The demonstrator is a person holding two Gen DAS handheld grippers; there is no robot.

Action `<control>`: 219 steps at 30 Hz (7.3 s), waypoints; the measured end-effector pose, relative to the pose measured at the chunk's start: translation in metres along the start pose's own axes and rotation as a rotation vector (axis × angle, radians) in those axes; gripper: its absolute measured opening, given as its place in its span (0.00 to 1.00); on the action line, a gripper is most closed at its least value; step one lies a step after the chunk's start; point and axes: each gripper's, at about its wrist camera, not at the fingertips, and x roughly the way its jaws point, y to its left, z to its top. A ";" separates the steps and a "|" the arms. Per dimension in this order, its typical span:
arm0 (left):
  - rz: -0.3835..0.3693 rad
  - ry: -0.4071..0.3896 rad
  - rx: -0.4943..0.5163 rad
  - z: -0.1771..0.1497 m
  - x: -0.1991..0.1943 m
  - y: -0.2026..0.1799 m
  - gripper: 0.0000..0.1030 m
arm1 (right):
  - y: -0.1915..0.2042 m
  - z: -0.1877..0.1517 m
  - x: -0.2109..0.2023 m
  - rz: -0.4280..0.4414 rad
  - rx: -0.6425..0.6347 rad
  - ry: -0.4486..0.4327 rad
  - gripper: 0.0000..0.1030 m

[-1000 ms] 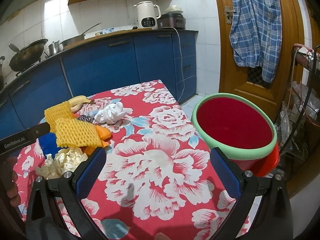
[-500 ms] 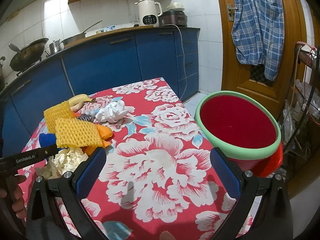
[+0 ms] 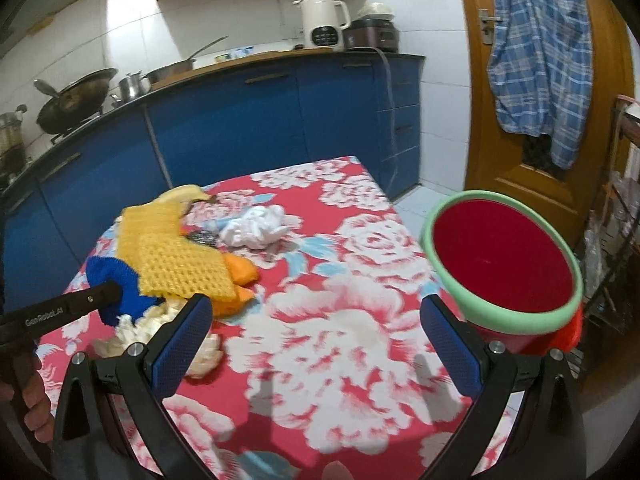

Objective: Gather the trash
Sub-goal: 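Grasp the blue knit scrubber with the left gripper and lift it, then grasp the yellow foam net with the right gripper while the left gripper holds the blue scrubber, then carry both items over the red bucket and open both grippers to drop them, then grasp the second yellow foam net with the left gripper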

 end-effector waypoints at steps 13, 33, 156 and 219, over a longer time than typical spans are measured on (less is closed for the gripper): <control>0.054 -0.058 -0.040 0.006 -0.025 0.027 0.17 | 0.063 0.019 0.037 0.144 -0.107 0.058 0.99; 0.038 -0.100 -0.048 0.009 -0.038 0.033 0.17 | 0.079 0.012 0.082 0.229 -0.091 0.239 0.47; -0.028 0.067 0.303 0.022 0.049 -0.178 0.54 | -0.155 0.021 -0.009 -0.064 0.252 0.067 0.79; 0.073 0.098 -0.092 0.023 0.055 0.015 0.26 | 0.040 0.020 0.090 0.222 -0.121 0.311 0.60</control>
